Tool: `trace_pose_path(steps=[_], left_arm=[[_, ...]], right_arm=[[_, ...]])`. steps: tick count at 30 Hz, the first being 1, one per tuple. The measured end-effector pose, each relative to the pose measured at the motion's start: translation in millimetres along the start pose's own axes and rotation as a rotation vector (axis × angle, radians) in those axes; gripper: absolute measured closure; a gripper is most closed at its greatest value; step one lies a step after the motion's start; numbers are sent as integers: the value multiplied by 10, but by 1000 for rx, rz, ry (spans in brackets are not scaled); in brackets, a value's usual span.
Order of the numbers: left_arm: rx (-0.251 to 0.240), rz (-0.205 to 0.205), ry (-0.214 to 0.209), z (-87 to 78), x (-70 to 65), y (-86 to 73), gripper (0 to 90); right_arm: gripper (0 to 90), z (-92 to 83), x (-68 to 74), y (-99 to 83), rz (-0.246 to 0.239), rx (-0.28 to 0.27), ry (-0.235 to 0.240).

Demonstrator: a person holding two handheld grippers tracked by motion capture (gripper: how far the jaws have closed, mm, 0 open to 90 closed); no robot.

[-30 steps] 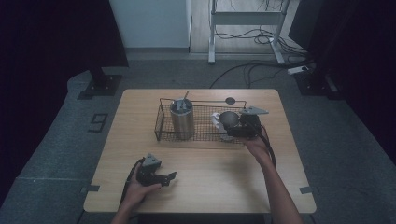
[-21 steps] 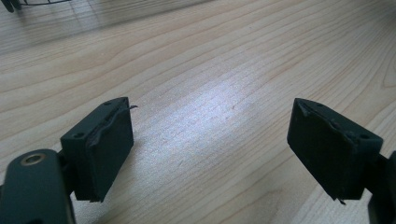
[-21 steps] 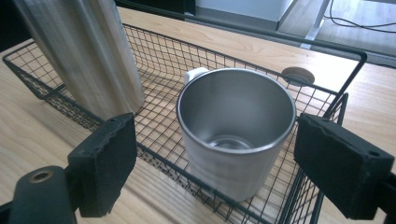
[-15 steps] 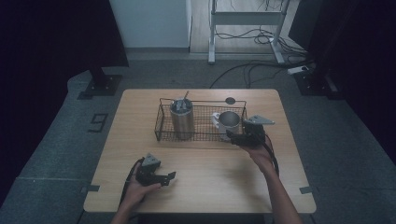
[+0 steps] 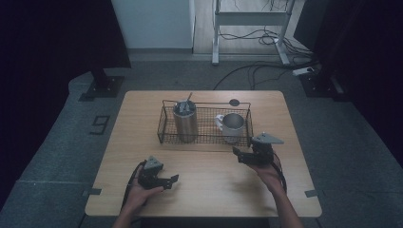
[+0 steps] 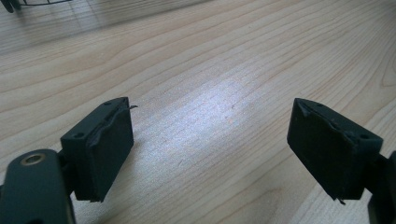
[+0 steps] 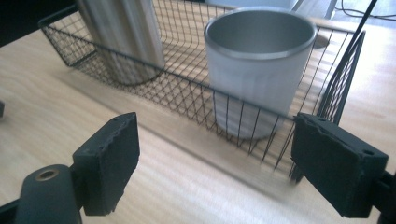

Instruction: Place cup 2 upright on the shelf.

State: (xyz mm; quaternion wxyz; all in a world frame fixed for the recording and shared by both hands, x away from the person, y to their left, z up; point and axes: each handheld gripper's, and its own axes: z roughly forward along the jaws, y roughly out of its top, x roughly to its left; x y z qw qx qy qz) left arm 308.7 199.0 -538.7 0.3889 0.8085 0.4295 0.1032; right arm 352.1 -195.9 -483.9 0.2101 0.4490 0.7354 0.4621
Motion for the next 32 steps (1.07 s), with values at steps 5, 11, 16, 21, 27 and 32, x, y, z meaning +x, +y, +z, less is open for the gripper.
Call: trace_pose_path(steps=[5,11,16,21,27,32], left_arm=[[0,1,0,-2,0,1,148],[1,2,1,2,-6,-1,148],[4,6,2,10,-11,-4,148],[8,10,3,19,-16,-7,149],[8,12,4,20,-19,-7,149],[7,11,4,14,-18,-6,149]], right_arm=[[154,-58,17,-132,2,11,-2],[154,-172,18,-370,11,30,-15],[156,-248,-6,-524,25,38,-27],[158,-238,-51,-660,53,52,-29],[157,-215,-63,-685,50,62,-39],[154,-200,-66,-694,42,72,-50]])
